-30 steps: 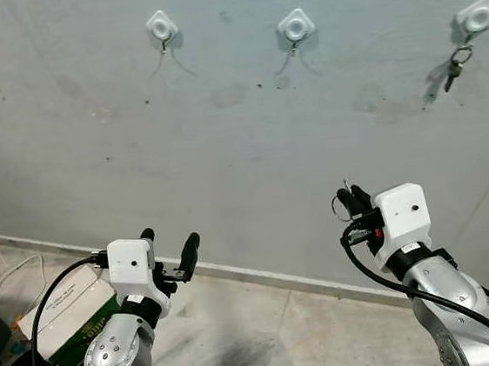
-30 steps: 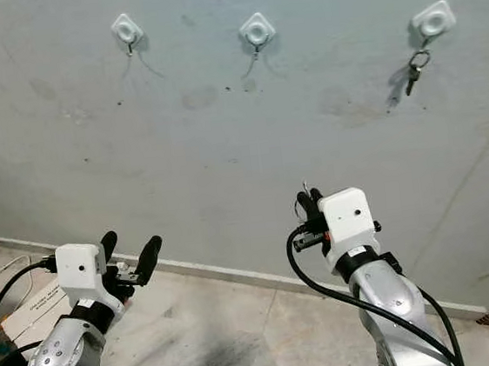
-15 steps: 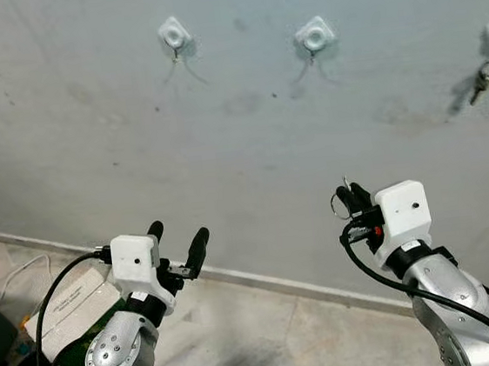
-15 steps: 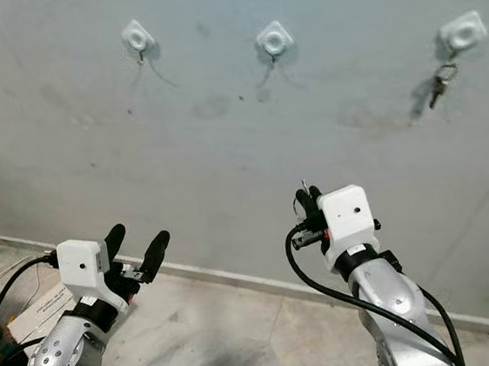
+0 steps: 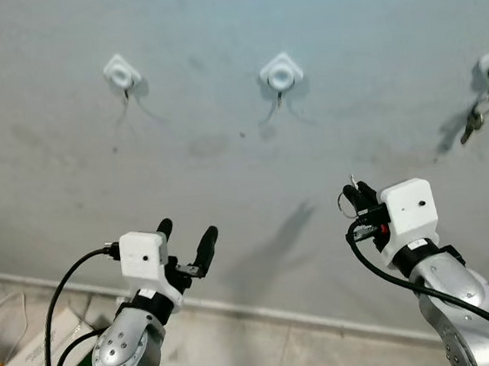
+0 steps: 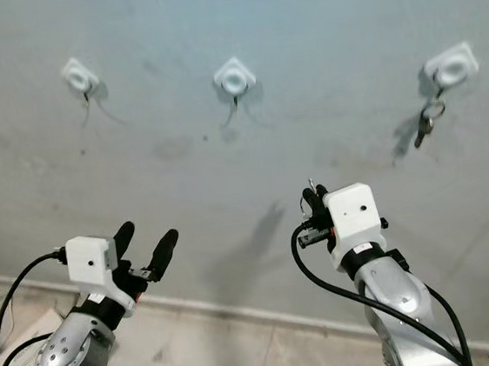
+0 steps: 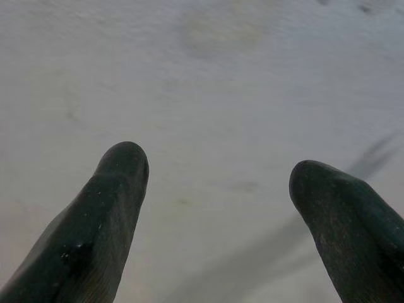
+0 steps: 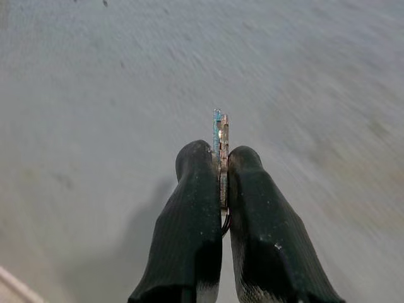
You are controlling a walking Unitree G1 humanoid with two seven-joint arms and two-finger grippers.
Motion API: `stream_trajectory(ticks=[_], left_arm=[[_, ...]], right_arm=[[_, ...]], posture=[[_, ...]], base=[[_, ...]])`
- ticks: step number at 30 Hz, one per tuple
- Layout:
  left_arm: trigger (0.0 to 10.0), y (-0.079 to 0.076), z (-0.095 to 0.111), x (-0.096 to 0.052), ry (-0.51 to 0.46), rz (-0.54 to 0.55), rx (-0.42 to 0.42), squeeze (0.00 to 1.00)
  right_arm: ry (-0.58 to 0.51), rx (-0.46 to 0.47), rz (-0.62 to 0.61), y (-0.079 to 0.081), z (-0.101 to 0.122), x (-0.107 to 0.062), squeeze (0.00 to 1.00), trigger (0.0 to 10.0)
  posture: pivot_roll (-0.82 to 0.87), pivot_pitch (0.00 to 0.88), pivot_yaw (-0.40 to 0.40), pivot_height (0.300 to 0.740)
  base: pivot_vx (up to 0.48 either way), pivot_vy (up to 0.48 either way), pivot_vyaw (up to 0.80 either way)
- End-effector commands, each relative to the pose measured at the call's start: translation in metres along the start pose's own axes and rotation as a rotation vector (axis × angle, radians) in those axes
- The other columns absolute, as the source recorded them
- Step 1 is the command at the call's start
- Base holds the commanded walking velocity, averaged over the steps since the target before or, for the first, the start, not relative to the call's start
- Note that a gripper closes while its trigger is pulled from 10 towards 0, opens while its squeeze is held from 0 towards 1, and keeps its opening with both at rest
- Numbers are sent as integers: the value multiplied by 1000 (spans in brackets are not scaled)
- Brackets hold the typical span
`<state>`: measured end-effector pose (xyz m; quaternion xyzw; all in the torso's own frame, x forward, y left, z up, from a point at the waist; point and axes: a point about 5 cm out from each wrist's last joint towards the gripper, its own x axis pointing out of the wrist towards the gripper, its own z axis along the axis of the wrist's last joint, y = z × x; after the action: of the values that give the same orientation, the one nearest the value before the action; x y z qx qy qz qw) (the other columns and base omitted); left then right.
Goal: Hang keys on a hook
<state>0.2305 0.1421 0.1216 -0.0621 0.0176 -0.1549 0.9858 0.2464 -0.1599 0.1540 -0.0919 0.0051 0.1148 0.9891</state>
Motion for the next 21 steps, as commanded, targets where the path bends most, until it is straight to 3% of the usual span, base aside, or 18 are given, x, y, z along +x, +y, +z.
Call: stream_trajectory(ticks=[1,5,13,21], left_arm=[[10000,6,-2,-4,21,22,0,0],[10000,7,-4,-8,41,38,18,0],[10000,-2,-1,-28,49,-102,83,0],[10000,-6,3,-34,40,-155,67,0]], right_arm=[[-19,10,23,6,4,1,0,10000],[-16,6,27,6,3,-1,0,10000],[-2,-15,108,4,0,-13,0,10000],[-55,26,196,15,15,-5,0,10000]], posture=[[-45,109,68,740],[-45,109,73,740],[-33,112,75,740],[-12,114,68,740]], base=[[0,0,0],[0,0,0],[0,0,0],[0,0,0]])
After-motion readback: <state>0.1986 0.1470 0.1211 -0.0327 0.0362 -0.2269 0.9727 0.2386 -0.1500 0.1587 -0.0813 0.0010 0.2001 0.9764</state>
